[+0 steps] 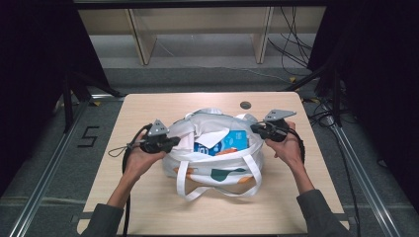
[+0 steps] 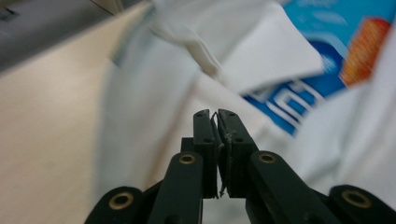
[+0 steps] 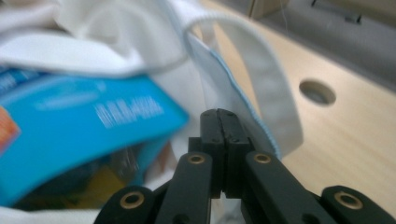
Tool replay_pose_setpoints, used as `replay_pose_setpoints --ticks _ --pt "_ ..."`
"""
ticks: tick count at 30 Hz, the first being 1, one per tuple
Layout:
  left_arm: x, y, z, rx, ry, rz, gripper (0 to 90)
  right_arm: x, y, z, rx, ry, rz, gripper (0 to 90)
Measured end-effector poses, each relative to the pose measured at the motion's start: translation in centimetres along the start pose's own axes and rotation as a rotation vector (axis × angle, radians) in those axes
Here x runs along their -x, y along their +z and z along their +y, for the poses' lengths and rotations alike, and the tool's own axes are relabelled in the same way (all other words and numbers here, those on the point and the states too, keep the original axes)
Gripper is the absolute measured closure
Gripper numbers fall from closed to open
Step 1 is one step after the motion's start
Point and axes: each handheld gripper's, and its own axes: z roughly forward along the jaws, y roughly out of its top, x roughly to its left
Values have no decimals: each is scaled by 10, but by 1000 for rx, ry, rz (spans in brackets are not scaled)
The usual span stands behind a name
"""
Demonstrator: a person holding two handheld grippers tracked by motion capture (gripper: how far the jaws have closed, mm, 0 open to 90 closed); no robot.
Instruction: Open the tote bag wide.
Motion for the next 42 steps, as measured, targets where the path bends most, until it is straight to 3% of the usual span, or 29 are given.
replay_pose_setpoints --ticks 3,8,10,11,12,14,15,17,18,19,22,24,25,26,27,28,29,30,32,34,35,36,38,40,42 --pt "-15 7 11 -4 -33 30 885 5 -1 3 12 1 -9 900" --pt "-35 34 1 -48 -110 45 895 13 10 -6 -17 16 -25 900" --pt "-39 42 -7 -68 -112 57 896 14 15 -9 -40 22 -25 900" --pt "-41 46 -11 -114 -88 78 896 15 18 -11 -47 17 -26 900" --pt "-42 50 -15 -102 -105 79 896 15 22 -13 -66 20 -36 900" --pt "-50 53 -24 -102 -153 26 896 15 28 -17 -85 24 -37 900" --pt "-55 58 -31 -86 -225 -7 896 16 33 -22 -103 23 -29 900" --pt "-56 60 -33 -82 -237 -1 897 17 37 -26 -115 29 -26 900" --pt "-56 61 -34 -105 -224 -1 897 15 41 -29 -133 44 -23 900" --pt "-54 61 -33 -144 -166 27 897 10 52 -38 -170 47 -20 900" --pt "-53 57 -31 -142 -164 31 897 10 51 -38 -178 40 -11 900" --pt "-49 50 -28 -127 -178 32 888 8 40 -29 -189 53 -34 900" --pt "-40 40 -23 -105 -152 32 834 7 25 -20 -137 39 -29 900" --pt "-40 40 -23 -105 -152 32 823 7 25 -20 -137 39 -29 900" --pt "-35 36 -20 -89 -143 31 823 7 18 -16 -102 21 -39 900" --pt "-22 26 -16 -55 -130 -10 815 2 1 -4 -50 21 -19 900" --pt "-22 26 -16 -55 -130 -10 815 2 1 -4 -50 21 -19 900" --pt "-16 21 -16 -44 -119 -26 815 -1 -7 0 -10 4 -4 900" --pt "-4 15 -17 -45 -91 -64 815 -13 -17 6 24 -15 53 900" --pt "8 11 -21 -71 -49 -88 828 -29 -23 9 -7 -52 104 900" --pt "16 6 -29 -89 -16 -106 839 -44 -25 9 -22 -103 135 900" --pt "16 6 -29 -89 -16 -106 844 -44 -25 9 -22 -103 135 900" --pt "19 0 -35 -91 -4 -125 849 -57 -29 5 -72 -151 134 900" --pt "20 -3 -38 -95 9 -127 850 -64 -35 -3 -119 -170 185 900" --pt "20 -1 -38 -103 15 -121 850 -68 -39 -11 -168 -194 156 900"
